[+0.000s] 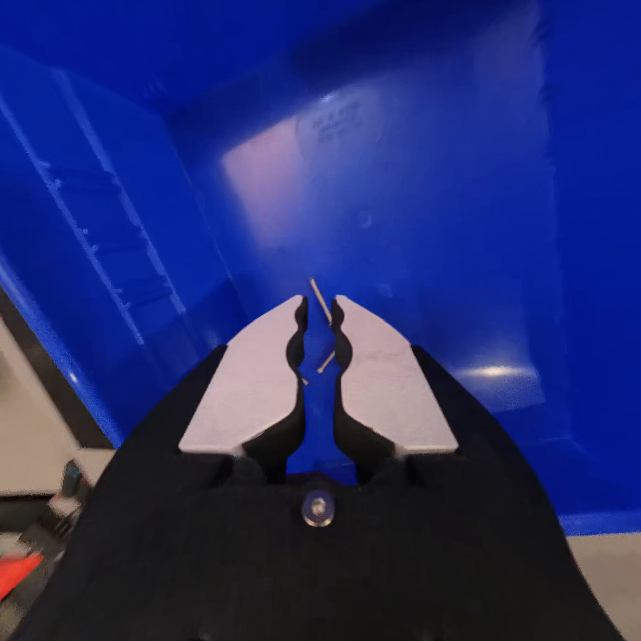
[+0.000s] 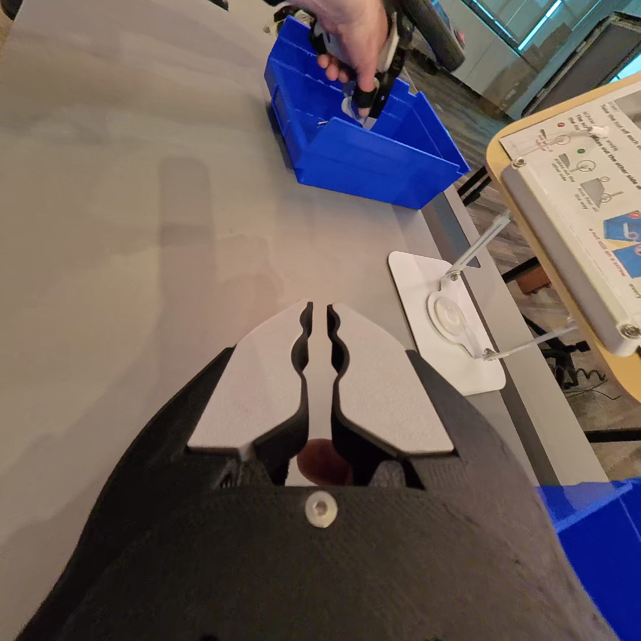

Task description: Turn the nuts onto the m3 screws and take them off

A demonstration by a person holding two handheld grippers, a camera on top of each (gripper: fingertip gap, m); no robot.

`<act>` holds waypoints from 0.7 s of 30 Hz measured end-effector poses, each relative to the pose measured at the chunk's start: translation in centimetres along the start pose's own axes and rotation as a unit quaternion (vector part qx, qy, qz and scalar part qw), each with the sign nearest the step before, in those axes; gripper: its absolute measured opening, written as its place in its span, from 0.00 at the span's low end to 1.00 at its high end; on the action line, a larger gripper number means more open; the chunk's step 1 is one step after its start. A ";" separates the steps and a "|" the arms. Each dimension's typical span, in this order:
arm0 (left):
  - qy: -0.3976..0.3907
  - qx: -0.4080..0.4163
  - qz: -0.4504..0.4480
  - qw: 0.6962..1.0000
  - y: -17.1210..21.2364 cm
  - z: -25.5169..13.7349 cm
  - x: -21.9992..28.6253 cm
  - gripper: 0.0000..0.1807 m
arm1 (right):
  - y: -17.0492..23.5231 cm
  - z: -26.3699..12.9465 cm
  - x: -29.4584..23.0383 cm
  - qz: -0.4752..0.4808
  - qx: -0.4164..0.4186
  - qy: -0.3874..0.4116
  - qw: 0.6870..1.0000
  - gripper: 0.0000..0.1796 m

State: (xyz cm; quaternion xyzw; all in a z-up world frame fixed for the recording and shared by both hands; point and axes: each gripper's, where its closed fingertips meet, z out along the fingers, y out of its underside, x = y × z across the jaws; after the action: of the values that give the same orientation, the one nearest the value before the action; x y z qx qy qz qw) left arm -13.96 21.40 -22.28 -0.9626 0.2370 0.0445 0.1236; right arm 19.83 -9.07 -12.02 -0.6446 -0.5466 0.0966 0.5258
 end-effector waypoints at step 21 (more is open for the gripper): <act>0.105 0.125 -0.091 0.982 -1.1 -0.3 1.9 0.01 | -0.9 0.4 -0.6 0.019 0.030 -0.012 0.999 0.06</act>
State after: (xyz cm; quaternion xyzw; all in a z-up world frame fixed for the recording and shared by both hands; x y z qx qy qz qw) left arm -11.81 21.44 -22.03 -0.9564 0.1640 -0.0985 0.2207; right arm 18.79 -9.49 -11.78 -0.6375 -0.5378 0.1304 0.5360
